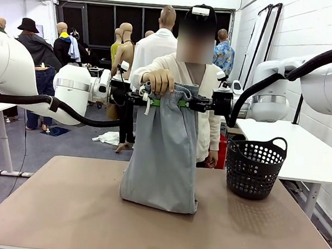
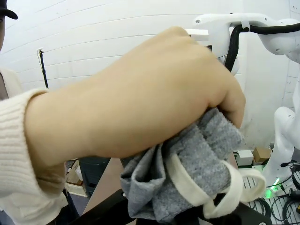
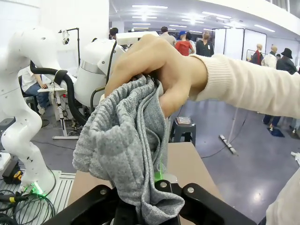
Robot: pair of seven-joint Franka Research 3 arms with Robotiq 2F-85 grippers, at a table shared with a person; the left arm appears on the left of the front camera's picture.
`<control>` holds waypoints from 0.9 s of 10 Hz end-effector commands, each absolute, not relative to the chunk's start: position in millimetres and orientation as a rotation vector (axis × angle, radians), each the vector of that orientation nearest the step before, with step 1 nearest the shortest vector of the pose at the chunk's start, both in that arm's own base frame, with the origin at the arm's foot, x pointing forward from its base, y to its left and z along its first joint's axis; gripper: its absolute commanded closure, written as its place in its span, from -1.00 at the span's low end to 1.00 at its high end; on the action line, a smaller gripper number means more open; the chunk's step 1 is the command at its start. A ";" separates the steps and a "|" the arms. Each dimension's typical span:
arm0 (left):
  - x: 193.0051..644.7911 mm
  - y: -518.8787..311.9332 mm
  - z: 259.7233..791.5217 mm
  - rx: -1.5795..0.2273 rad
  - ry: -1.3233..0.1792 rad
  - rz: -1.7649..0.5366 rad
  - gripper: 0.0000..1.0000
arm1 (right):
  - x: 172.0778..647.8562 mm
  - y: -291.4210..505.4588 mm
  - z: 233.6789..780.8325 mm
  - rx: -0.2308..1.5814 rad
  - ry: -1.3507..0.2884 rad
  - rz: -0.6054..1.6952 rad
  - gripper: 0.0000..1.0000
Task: Fold the training pants.
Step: Fold the Training pants in half.
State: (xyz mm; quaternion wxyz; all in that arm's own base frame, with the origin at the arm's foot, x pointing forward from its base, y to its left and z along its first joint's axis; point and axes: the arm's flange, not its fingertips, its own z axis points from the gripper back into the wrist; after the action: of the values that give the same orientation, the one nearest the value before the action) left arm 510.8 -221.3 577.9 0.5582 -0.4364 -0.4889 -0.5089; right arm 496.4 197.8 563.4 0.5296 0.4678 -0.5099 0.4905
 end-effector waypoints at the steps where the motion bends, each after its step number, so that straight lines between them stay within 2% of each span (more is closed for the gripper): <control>1: 508.2 -222.4 581.1 -1.053 -1.166 -1.191 1.00 | 495.1 199.4 565.4 1.123 -1.221 1.173 1.00; 9: 508.2 -222.4 581.1 -1.053 -1.166 -1.191 1.00 | 495.1 199.4 565.4 1.123 -1.221 1.173 1.00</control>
State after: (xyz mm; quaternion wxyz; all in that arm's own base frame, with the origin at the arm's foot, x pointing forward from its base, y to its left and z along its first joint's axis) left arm 510.8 -221.3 577.8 0.5583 -0.4364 -0.4888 -0.5088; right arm 496.4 197.8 563.4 0.5297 0.4678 -0.5099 0.4905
